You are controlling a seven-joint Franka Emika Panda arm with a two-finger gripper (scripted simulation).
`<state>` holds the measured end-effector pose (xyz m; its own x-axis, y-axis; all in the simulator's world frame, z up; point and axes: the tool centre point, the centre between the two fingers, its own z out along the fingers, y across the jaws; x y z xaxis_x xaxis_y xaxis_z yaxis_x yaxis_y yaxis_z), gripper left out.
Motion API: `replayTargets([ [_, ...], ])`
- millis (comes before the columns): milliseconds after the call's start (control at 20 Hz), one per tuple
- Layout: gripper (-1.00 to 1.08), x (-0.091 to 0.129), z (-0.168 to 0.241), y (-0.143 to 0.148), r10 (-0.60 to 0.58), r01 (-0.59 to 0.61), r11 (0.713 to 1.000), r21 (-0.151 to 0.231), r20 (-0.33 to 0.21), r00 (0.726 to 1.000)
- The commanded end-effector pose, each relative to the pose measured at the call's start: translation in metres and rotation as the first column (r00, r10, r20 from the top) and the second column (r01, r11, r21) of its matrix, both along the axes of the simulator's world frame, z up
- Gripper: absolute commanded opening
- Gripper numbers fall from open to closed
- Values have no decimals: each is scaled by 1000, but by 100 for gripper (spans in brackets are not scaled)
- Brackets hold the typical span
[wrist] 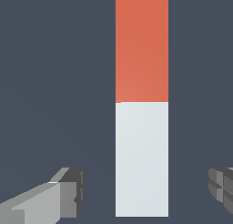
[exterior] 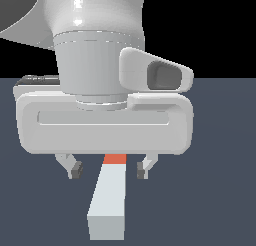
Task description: Insert the peg into the horizontal hole in a box.
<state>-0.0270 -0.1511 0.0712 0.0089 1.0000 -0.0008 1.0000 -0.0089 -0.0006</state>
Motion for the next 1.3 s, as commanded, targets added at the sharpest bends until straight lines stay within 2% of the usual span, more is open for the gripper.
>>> replayTargets([
  [0, 100, 0, -3, 0, 0, 0, 1000, 0, 0, 1000],
  [500, 100, -1, -43, 1, 1, -1, 1000, 1, 0, 1000],
  [750, 100, 1, -50, 1, 2, -2, 1000, 1, 1, 1000],
  [800, -100, 1, -50, 1, 2, -2, 1000, 1, 1, 1000],
  [1250, -100, 1, -50, 1, 2, -2, 1000, 1, 1, 1000],
])
